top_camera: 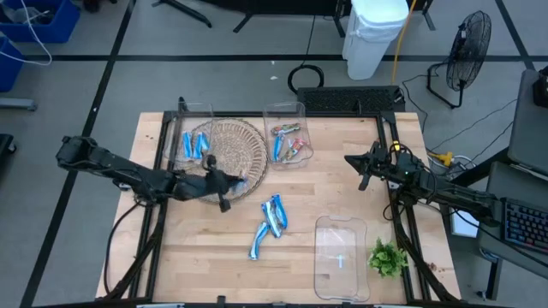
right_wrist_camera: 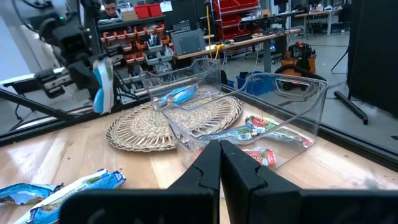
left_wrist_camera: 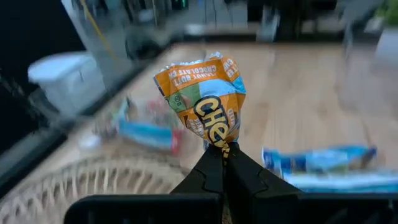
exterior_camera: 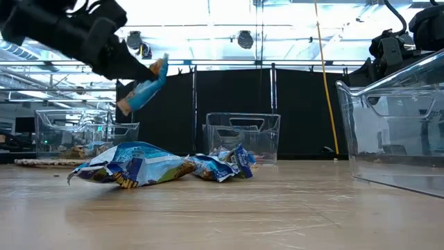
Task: Pick and place Granola Bars by type
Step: Put the yellow granola bar into the top left transparent bin
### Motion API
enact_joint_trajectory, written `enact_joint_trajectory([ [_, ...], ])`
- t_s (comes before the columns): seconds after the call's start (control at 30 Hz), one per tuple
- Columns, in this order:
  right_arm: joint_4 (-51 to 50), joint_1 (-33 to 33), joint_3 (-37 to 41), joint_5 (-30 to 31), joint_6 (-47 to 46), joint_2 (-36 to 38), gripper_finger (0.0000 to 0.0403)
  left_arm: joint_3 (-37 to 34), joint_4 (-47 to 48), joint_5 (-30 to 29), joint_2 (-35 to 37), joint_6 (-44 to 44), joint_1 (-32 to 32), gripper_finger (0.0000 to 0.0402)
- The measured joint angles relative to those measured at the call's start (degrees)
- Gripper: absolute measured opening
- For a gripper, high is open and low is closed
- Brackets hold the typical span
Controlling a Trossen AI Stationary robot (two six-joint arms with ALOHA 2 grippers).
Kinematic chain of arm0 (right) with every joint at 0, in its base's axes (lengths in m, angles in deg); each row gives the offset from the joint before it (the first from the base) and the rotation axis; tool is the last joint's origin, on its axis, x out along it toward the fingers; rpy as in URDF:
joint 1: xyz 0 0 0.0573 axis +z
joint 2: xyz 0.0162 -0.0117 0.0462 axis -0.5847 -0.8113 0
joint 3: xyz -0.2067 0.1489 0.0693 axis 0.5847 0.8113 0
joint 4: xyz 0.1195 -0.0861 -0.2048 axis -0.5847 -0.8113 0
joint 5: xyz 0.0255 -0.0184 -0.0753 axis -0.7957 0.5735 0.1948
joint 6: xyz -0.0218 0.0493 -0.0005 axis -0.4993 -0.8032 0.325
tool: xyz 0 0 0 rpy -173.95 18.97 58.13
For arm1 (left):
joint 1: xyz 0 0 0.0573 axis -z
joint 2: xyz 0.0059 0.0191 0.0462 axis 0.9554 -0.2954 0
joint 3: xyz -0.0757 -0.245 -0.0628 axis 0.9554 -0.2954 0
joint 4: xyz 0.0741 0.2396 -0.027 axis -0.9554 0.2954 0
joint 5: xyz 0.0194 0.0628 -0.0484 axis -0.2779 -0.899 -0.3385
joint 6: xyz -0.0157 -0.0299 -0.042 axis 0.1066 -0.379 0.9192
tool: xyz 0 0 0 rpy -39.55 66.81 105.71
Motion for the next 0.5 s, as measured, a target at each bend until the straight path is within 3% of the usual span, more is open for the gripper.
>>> enact_joint_trajectory([
  [0.13,0.01,0.01,0.00,0.02,0.00,0.00,0.0000,-7.76,-11.23,0.97,6.17,-4.09,-1.62,0.0003],
  [0.37,0.00,0.01,0.00,0.02,0.00,0.01,0.0000,-17.97,-21.84,0.53,16.67,-5.82,-5.09,0.0003],
  [0.5,0.01,0.01,0.00,0.02,0.00,-0.01,0.0000,-20.11,-25.74,-5.08,20.38,-9.95,-7.16,0.0003],
])
